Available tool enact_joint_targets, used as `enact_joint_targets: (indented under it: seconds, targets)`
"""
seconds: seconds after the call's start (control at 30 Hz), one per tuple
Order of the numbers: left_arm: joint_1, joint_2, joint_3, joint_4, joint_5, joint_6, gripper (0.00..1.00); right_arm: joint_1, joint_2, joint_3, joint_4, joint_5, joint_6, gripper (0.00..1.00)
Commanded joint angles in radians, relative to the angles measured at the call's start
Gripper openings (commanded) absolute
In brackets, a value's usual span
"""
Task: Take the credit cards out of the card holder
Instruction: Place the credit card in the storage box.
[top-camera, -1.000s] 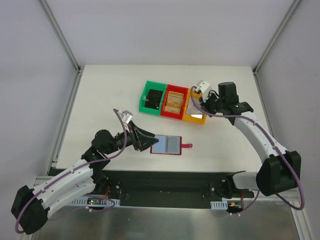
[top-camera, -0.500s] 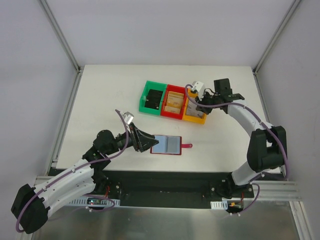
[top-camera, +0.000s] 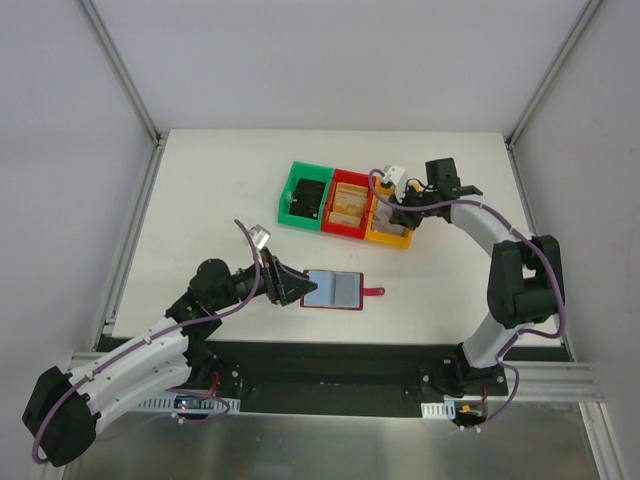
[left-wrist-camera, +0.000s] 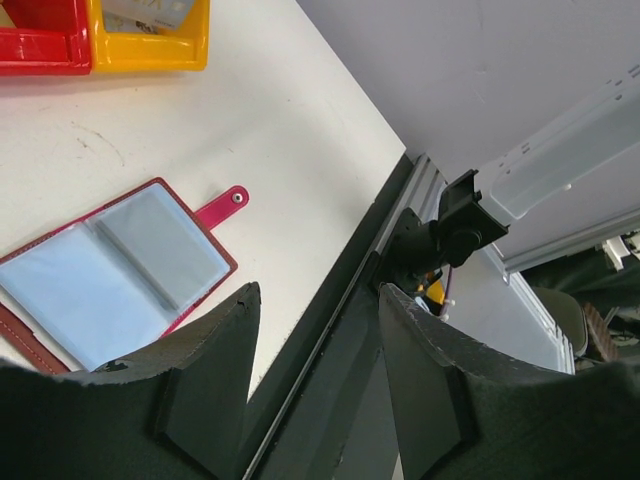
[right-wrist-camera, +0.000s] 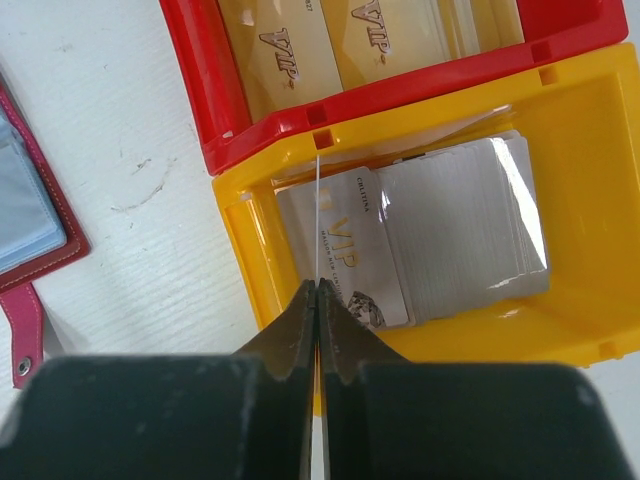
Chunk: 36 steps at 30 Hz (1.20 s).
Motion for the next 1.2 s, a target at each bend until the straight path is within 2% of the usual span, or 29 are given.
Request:
enact_joint_targets:
  seconds: [0.0, 0.3, 0.77, 1.17]
  targets:
    - [0.001, 0.008, 0.001, 0.018, 0.009, 0.016, 0.50, -0.007, 0.013, 0.017, -0.004, -0.068, -0.039, 0.00]
    - [0.001, 0.031, 0.004, 0.018, 0.022, 0.010, 0.50, -0.024, 0.010, -0.019, 0.003, -0.042, -0.059, 0.00]
    - [-0.002, 0.022, -0.007, 0.028, 0.034, -0.011, 0.49, -0.026, 0.101, 0.084, -0.171, -0.115, -0.157, 0.00]
    - [-0.003, 0.020, -0.008, 0.035, 0.031, -0.012, 0.49, -0.027, 0.115, 0.095, -0.127, 0.007, -0.137, 0.00]
